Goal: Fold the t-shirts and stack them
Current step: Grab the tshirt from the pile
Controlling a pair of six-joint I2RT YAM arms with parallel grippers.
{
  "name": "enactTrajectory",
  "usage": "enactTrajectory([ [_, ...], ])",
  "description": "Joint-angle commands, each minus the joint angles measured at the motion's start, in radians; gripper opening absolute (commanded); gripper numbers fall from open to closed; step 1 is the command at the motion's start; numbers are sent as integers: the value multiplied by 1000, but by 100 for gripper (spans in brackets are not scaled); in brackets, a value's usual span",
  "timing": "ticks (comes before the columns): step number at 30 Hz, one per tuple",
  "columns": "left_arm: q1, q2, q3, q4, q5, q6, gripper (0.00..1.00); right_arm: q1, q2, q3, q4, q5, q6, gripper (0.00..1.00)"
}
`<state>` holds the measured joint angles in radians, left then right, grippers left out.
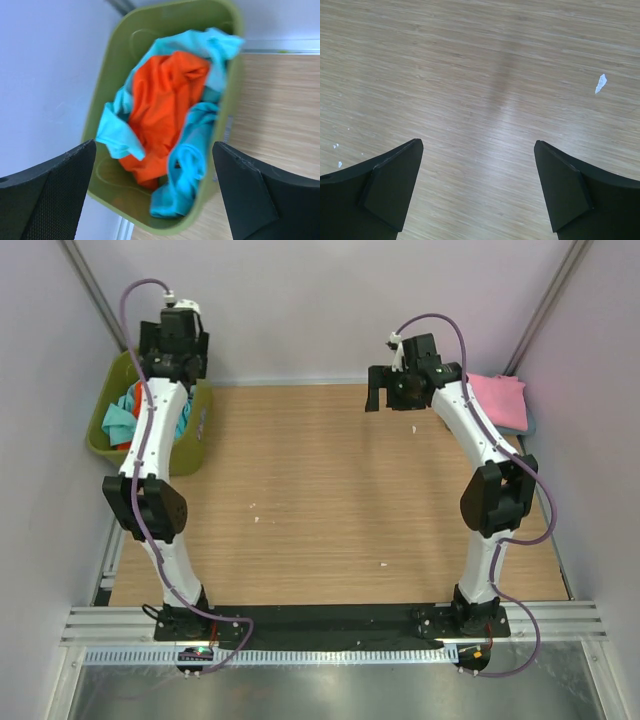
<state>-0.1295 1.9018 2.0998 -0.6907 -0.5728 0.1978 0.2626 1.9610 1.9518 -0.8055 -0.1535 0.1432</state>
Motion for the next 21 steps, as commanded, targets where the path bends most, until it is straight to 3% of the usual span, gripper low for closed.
enactTrajectory([
  [1,125,42,84,-35,57,-80,100,7,-5,-4,58,37,-16,100],
  [5,180,91,105,49,50,-41,100,6,6,7,66,17,-177,100],
  [11,208,154,63,178,30,28,100,7,73,71,0,-79,-194,100],
  [18,278,261,52,168,118,-14,82,9,119,114,-96,-132,-220,100],
  [21,326,313,69,151,165,-92,81,9,160,165,-153,-135,-223,100],
])
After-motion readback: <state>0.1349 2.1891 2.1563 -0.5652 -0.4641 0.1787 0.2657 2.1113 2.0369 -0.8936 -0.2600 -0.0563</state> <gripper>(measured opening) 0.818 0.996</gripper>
